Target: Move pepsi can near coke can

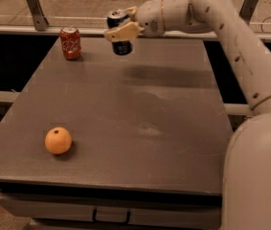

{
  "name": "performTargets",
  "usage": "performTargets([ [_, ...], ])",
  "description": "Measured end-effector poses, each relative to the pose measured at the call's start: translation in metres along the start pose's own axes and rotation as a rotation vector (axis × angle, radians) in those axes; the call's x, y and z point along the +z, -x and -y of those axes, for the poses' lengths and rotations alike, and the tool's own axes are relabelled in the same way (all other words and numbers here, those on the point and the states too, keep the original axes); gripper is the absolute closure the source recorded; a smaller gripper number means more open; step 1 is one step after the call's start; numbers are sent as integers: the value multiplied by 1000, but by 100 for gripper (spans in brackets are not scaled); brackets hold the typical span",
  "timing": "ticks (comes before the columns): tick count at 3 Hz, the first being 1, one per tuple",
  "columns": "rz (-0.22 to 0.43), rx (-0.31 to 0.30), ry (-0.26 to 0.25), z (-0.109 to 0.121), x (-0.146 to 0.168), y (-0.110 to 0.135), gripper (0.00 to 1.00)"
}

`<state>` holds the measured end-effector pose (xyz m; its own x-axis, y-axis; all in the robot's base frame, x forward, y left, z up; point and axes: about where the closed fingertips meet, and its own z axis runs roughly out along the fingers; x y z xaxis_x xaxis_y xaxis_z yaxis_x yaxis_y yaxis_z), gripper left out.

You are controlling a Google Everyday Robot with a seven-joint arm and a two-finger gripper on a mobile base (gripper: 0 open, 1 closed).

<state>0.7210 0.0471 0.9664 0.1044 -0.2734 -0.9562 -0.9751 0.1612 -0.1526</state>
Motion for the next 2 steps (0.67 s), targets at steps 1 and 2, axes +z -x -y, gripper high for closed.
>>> performTargets([
  [1,37,16,-51,11,48,10,100],
  [2,66,55,-118,17,87,5,100],
])
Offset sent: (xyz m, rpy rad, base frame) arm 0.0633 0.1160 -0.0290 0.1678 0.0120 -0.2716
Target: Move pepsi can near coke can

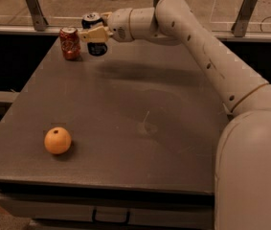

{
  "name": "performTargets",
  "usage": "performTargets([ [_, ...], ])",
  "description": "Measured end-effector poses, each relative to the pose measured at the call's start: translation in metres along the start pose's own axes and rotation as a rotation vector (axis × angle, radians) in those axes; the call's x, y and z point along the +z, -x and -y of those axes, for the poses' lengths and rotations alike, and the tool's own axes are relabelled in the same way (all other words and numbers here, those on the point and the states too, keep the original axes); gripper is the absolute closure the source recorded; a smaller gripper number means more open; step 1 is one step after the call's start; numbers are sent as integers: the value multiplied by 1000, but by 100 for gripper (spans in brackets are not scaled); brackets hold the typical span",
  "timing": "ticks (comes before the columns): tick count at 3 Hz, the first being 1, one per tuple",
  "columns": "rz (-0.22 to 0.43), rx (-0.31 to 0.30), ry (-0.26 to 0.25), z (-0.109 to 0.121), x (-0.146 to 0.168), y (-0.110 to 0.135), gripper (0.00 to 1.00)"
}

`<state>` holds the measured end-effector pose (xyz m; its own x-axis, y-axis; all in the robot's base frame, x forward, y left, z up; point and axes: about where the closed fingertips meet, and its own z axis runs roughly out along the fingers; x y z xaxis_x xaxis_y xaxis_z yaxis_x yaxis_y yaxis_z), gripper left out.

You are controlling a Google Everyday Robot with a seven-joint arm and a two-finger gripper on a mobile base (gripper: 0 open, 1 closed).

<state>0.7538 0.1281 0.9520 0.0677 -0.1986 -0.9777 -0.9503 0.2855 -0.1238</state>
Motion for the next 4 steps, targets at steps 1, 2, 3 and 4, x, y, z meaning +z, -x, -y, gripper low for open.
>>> performTargets([
  [1,16,15,-64,7,30,-21,82],
  [2,38,27,-95,15,41,-38,59],
  [3,58,37,-111,22,49,-49,35],
  [4,70,50,-113,25,52,-55,12],
])
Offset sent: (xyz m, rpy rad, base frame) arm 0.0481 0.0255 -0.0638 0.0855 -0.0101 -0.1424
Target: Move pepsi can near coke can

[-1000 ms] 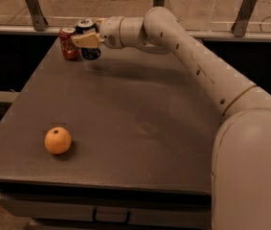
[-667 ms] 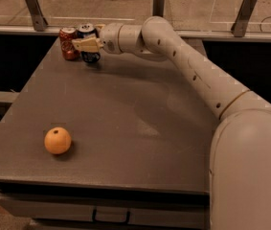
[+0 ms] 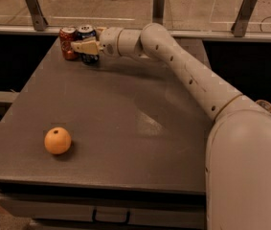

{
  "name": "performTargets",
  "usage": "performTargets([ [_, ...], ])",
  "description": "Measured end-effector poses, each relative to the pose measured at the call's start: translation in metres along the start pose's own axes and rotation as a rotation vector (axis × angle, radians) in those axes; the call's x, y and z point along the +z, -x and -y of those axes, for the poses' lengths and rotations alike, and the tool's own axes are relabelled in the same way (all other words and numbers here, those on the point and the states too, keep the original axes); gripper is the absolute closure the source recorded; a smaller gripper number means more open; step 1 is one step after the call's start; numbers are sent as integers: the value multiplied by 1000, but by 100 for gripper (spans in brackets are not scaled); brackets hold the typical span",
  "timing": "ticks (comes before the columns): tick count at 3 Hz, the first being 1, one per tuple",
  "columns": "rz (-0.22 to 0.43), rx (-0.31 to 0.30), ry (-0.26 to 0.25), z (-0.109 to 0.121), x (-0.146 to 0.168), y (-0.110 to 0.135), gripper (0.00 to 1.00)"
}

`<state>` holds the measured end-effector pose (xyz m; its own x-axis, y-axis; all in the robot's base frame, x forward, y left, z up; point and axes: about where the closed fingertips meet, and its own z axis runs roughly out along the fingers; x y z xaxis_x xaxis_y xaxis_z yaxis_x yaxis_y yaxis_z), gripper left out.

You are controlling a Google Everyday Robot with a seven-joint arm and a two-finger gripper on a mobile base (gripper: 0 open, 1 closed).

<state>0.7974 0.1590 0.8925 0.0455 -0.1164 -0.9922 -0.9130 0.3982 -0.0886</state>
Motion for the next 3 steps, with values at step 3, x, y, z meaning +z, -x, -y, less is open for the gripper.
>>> performTargets([
  [3,-17,-55,-40,30,-84,21,0],
])
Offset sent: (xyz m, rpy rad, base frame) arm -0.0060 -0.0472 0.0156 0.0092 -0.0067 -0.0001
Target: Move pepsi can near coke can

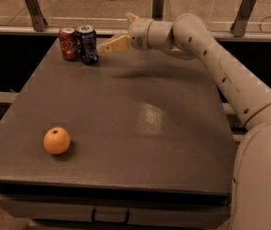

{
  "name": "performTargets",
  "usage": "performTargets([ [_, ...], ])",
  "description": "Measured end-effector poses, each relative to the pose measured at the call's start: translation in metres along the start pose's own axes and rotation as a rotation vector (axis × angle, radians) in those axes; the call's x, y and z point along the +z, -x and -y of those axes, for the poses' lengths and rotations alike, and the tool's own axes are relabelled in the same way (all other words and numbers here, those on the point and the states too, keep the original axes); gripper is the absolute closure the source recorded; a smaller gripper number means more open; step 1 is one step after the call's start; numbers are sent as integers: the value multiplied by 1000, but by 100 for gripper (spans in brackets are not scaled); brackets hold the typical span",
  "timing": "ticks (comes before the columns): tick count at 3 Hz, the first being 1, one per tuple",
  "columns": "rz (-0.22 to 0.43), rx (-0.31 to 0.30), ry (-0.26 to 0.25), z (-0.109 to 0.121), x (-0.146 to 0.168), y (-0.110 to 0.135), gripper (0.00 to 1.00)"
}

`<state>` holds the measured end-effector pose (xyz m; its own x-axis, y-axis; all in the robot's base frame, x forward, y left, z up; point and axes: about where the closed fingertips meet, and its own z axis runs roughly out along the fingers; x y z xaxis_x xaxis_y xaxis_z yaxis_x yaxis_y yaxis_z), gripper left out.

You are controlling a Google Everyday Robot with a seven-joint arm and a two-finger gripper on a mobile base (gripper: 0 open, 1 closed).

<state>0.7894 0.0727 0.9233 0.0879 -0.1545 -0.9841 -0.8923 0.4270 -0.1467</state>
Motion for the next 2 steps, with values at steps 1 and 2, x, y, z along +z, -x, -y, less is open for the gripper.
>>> performTargets([
  [1,-69,-103,-90,34,-102,29,0],
  [2,-126,-252,-192,44,-199,92,0],
])
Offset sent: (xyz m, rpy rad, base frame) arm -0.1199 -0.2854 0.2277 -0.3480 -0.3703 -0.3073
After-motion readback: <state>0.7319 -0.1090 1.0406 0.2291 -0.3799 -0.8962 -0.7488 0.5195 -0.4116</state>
